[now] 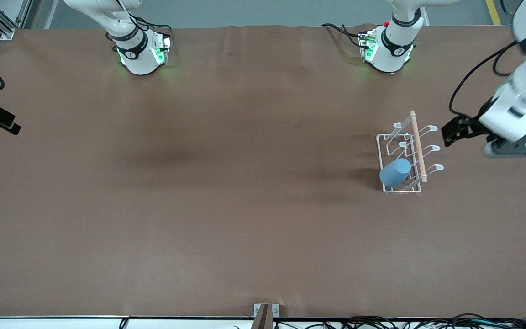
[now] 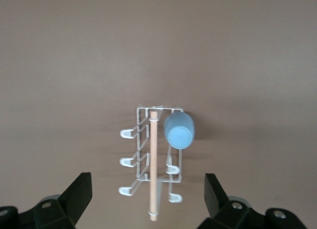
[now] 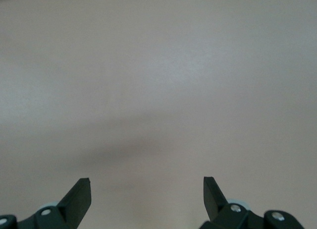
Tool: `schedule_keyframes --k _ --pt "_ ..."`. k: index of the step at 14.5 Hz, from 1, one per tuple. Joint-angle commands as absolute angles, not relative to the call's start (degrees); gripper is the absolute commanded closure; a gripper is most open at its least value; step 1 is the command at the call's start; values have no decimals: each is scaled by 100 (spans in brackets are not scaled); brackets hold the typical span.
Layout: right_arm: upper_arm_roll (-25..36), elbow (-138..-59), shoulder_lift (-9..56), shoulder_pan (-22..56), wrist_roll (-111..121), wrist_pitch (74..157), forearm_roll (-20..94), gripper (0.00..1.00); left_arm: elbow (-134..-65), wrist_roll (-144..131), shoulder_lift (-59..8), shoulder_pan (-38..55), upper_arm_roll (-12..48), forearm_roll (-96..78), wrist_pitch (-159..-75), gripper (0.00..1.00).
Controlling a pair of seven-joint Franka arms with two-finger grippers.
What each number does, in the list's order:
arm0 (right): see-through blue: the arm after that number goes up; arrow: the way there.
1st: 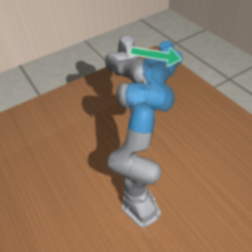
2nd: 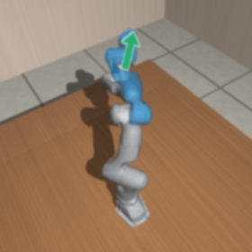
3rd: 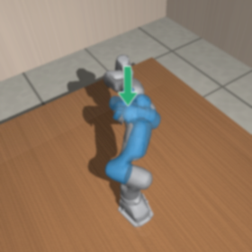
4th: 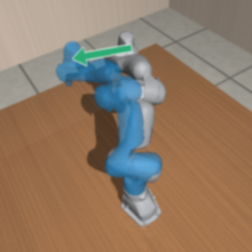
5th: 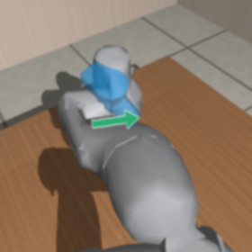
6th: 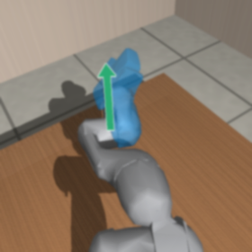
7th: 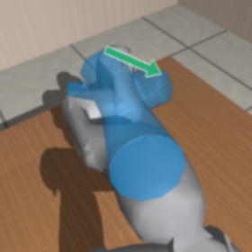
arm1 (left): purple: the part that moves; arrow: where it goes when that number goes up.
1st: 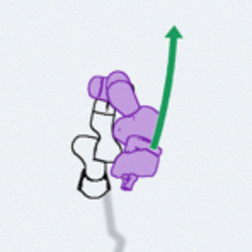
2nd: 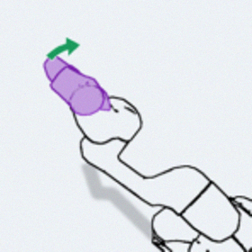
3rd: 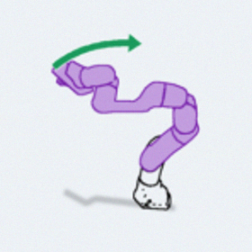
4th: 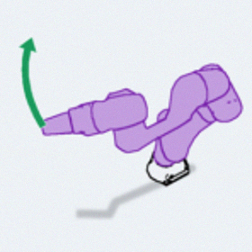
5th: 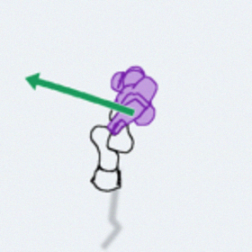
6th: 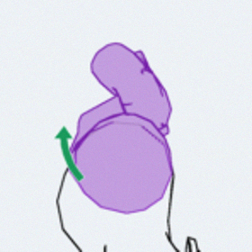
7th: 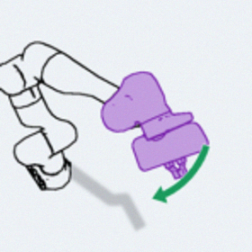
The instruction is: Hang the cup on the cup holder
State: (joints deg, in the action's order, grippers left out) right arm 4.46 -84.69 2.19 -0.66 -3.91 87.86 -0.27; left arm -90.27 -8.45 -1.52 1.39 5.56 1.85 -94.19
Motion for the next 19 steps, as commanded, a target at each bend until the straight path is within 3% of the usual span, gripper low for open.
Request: schedule_keyframes --k 1,6,11,19 --pt "475 -8569 105 -35 -343 8789 -53 0 -9606 -791 517 272 89 -315 -9580 0" --pt "475 -8578 105 -35 -343 8780 -53 0 -9502 -730 563 281 202 131 -9554 0" --pt "483 -8578 105 -44 -352 8780 -44 0 -8570 -721 185 281 185 132 -9185 0" --pt "483 -8578 105 -44 -352 8772 -44 0 -8639 -870 105 255 149 26 -9053 0"
